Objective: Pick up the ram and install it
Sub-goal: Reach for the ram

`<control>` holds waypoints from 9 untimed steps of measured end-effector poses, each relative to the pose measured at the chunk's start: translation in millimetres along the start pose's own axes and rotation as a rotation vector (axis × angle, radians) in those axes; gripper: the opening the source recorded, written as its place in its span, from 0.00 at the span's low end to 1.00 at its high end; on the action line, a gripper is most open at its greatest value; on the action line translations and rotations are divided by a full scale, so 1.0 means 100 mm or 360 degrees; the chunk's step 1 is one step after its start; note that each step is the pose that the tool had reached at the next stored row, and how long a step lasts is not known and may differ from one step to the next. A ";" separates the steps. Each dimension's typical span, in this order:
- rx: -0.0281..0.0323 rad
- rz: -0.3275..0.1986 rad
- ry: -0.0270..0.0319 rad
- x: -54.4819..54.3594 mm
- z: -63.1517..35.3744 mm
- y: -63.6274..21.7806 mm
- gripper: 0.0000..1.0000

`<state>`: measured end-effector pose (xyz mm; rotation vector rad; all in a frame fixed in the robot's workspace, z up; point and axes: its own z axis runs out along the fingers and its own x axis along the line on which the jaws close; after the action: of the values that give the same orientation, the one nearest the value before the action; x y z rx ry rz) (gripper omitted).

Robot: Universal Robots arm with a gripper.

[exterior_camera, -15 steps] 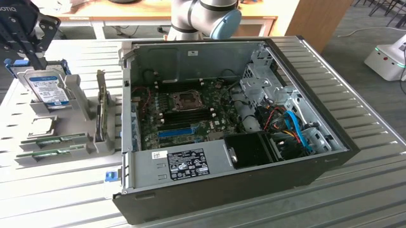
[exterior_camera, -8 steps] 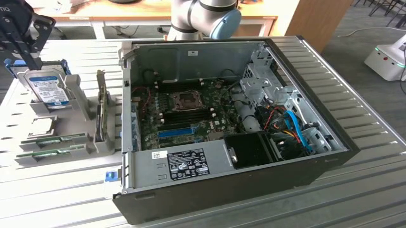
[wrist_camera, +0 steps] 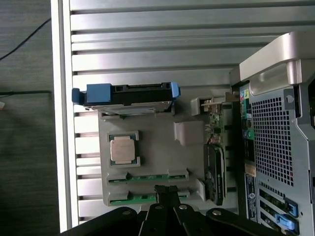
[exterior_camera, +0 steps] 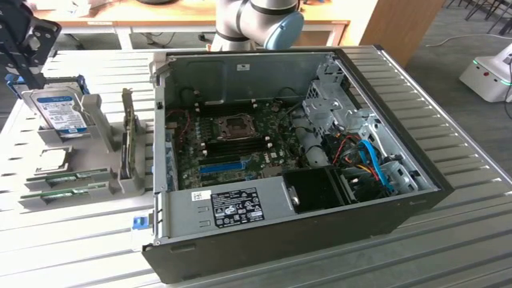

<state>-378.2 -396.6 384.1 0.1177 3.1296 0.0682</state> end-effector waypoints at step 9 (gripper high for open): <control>0.00003 0.0000 0.00045 0.10 0.003 -0.008 0.10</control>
<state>-388.4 -396.6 383.6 0.1179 3.1324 0.0682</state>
